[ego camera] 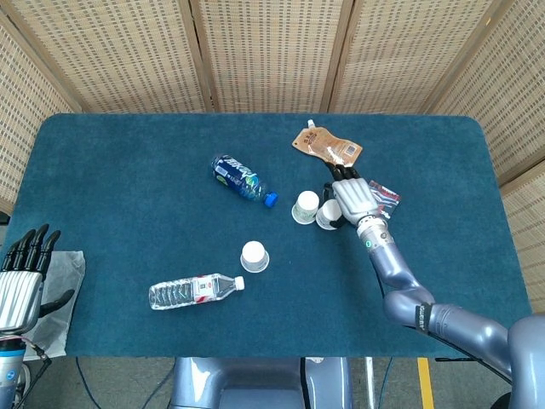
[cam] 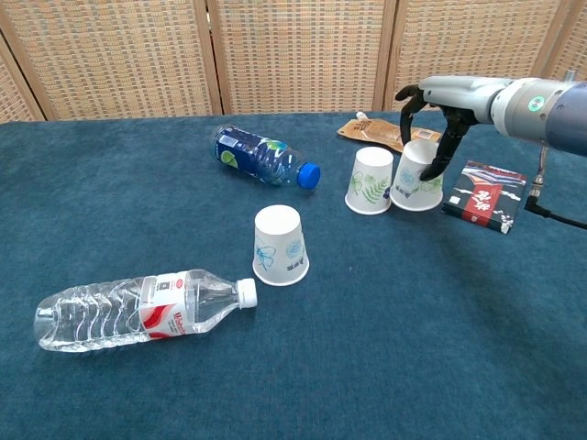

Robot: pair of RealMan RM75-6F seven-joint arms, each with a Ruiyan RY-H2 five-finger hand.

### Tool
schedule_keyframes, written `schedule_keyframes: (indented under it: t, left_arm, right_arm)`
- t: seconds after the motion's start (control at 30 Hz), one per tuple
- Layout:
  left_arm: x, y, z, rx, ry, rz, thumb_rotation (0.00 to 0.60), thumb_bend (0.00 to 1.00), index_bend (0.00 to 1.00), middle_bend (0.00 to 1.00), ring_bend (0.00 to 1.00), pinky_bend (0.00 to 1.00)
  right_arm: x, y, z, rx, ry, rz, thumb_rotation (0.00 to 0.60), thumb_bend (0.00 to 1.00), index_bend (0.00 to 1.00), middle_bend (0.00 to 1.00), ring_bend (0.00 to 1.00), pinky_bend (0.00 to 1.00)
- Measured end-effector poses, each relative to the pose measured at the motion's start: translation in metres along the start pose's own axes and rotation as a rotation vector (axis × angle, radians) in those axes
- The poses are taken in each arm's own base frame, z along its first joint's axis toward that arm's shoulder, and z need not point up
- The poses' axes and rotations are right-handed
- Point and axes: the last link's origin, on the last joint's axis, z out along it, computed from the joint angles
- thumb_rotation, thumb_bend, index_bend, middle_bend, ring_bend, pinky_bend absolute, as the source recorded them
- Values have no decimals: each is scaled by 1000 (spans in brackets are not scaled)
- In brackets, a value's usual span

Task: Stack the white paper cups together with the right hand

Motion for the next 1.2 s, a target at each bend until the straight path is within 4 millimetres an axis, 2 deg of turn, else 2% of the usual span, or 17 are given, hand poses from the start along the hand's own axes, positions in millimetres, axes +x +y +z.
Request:
schedule_keyframes:
  t: [0.4,0.7,0.8,0.87,0.97,1.2]
  left_arm:
    - [-3,-1,2,6,-14,4,600,116,42,0,0,103]
    - [-5,1,1,1,-21,6,600,115,42,0,0,103]
    - [-5,2,1,-3,-23,5,600,116,42,0,0,103]
    - [-5,2,1,-2,-23,5,600,116,42,0,0,103]
    - [-4,2,1,-2,-21,4,600,115,42,0,0,103]
    - [-2,1,0,-4,-14,-3,600,115,42,0,0,103]
  right_arm:
    - [-5,6,24,-39,-17,-14,600,144,581,33,0,137]
    - [-9,9,28,-43,-24,-12,600,144,544,20,0,134]
    - [-10,11,27,-47,-26,-12,600,144,447,2,0,122]
    - [-11,13,26,-49,-31,-19,600,143,318,0,0,107]
    - [-11,15,24,-52,-34,-28,600,142,204,0,0,100]
    - [-7,16,15,-50,-23,-31,600,142,173,0,0,100]
